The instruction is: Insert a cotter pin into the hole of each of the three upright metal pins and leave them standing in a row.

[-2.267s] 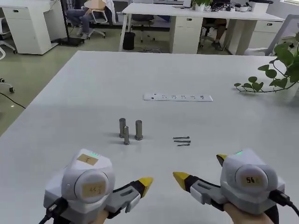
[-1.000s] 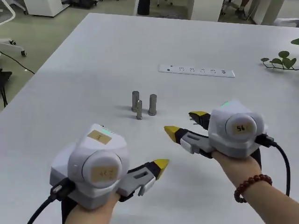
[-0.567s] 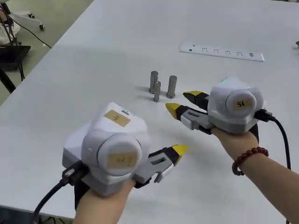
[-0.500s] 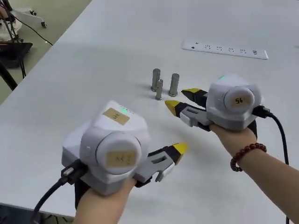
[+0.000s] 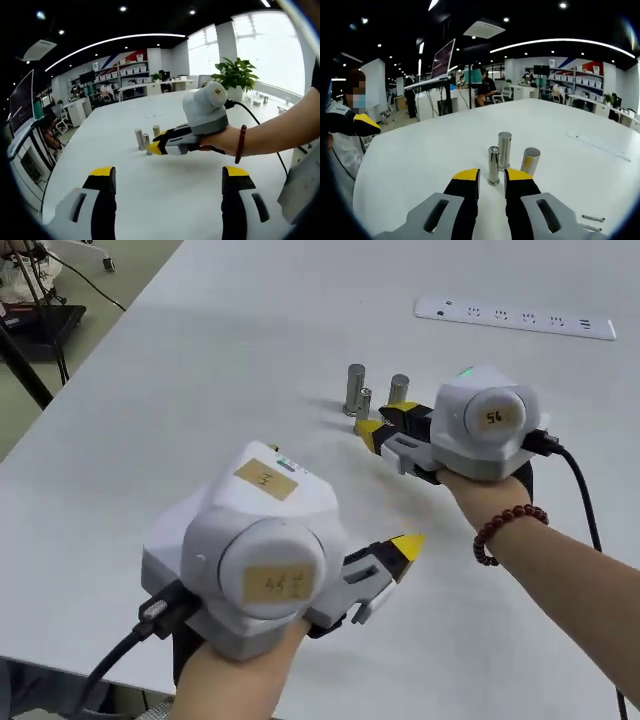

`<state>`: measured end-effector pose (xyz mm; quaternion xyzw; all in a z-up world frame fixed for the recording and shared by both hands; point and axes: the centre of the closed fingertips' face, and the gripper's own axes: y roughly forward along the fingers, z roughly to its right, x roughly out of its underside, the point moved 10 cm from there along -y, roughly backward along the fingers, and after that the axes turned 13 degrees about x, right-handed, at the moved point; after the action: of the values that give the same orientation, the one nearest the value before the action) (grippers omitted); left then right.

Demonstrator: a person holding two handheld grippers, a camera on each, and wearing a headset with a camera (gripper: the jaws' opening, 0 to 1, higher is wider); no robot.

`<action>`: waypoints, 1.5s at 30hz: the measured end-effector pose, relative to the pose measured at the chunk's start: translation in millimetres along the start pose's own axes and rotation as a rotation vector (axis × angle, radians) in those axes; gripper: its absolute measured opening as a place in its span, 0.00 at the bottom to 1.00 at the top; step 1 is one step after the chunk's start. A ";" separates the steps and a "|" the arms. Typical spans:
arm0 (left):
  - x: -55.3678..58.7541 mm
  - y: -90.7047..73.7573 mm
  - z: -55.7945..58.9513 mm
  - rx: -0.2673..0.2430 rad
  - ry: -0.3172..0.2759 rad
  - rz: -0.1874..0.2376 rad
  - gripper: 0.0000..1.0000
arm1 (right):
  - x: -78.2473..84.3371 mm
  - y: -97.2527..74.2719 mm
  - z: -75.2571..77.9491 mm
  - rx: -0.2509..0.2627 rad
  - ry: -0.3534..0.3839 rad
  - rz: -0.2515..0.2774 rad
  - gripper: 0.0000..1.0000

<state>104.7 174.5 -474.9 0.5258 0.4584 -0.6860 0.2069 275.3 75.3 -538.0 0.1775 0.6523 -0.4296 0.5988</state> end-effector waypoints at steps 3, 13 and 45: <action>-0.9 0.6 -2.1 -0.003 -0.001 0.004 0.86 | -0.6 5.1 -1.7 -0.003 0.015 -0.005 0.13; -1.2 3.2 -5.2 0.004 0.002 -0.007 0.84 | -1.7 13.5 -4.3 -0.011 0.008 -0.010 0.08; -0.5 4.4 -4.7 0.010 0.015 -0.019 0.82 | 0.2 -3.1 -7.1 0.001 0.018 -0.041 0.04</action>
<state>110.7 176.2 -476.3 0.5277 0.4615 -0.6861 0.1945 268.5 79.0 -537.7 0.1682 0.6611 -0.4403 0.5838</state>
